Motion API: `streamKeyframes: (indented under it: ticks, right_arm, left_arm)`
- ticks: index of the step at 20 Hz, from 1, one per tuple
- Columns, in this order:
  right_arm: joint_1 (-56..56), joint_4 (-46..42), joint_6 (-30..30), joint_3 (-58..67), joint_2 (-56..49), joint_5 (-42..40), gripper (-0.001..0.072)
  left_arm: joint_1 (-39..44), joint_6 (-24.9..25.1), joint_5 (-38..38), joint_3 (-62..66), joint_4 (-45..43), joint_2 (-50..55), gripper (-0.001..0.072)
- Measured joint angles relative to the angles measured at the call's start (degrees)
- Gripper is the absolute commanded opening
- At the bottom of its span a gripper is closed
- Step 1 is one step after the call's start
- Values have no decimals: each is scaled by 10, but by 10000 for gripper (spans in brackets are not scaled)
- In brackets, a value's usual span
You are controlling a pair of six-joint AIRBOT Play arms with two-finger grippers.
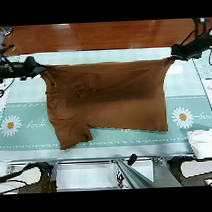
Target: Fold the shirts.
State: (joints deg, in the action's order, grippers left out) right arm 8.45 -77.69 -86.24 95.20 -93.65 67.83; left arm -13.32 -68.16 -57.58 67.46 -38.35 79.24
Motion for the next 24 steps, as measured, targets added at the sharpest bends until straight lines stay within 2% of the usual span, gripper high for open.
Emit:
streamKeyframes:
  ticks: [2, 3, 4, 5, 6, 7, 8, 9, 10, 11, 12, 13, 14, 18, 24]
  right_arm:
    - [0, 5, -4, 0, -27, 4, 34]
    - [0, 6, 1, -1, -35, 12, 51]
    - [0, 7, 10, -1, -37, 18, 191]
    - [1, 8, 19, 0, -35, 21, 361]
    - [3, 7, 25, -1, -29, 27, 411]
    - [5, 7, 31, 0, -18, 32, 408]
    - [8, 6, 39, 0, -5, 43, 402]
    - [11, 0, 46, 0, 9, 61, 402]
    - [14, -13, 54, -2, 23, 86, 402]
    - [18, -36, 58, -7, 36, 115, 403]
    - [26, -60, 61, -18, 52, 144, 406]
    - [38, -74, 63, -34, 69, 160, 443]
    - [53, -75, 64, -59, 88, 172, 502]
    - [127, -11, 80, -172, 158, 192, 501]
    - [183, 67, 104, -270, 210, 186, 494]
  left_arm:
    - [16, 0, 7, 1, 17, 46, 66]
    - [22, 0, 6, 3, 22, 62, 133]
    - [25, 0, 2, 7, 30, 73, 319]
    - [26, 0, -5, 14, 30, 80, 449]
    - [24, -2, -19, 26, 25, 86, 449]
    - [20, -2, -40, 40, 16, 90, 437]
    - [15, -12, -74, 58, -7, 92, 346]
    - [9, -31, -111, 73, -44, 93, 312]
    - [3, -60, -145, 87, -96, 89, 320]
    - [-3, -87, -178, 93, -148, 82, 378]
    - [-9, -109, -213, 92, -198, 69, 517]
    - [-16, -126, -233, 81, -236, 50, 638]
    - [-21, -138, -240, 63, -261, 31, 662]
    - [-37, -157, -256, -57, -306, -57, 660]
    - [-49, -113, -204, -208, -281, -106, 660]
